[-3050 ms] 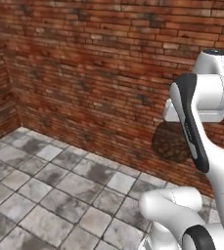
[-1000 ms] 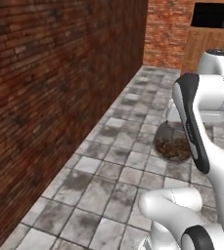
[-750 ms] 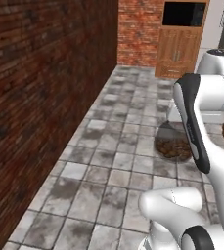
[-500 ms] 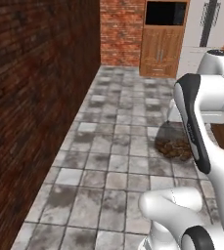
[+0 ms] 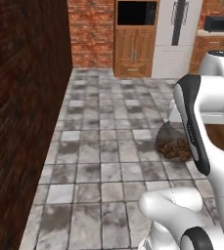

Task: Pick the jar and jar from the dining table and place them in the open cabinet. Close the cabinet after placing the objects.

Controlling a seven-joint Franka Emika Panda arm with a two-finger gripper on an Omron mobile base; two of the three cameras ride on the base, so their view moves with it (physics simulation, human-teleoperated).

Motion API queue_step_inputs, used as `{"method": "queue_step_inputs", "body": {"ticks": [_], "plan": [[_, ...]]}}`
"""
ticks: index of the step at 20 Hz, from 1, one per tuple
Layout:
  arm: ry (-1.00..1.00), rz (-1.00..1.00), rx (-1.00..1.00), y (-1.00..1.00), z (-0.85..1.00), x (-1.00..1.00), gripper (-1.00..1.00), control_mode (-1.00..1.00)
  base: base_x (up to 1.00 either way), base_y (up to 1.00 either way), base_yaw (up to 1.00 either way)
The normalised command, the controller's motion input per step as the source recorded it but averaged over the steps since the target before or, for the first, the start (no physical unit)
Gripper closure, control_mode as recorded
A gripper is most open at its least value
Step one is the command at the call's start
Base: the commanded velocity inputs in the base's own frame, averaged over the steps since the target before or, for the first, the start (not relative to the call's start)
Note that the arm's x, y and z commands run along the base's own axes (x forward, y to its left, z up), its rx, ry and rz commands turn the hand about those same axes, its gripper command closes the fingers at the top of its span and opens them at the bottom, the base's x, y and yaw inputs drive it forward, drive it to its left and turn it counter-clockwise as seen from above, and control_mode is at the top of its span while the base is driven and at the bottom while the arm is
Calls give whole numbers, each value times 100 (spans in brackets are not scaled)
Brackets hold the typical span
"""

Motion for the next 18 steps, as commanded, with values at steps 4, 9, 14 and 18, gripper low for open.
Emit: {"method": "queue_step_inputs", "body": {"ticks": [4,9,14,18], "plan": [[0,0,0,0,0,0,100,100,66,30,-27],[0,0,0,0,0,0,100,100,77,23,-21],[0,0,0,0,0,0,100,100,97,36,-12],[0,0,0,0,0,0,100,100,100,35,-8]]}}
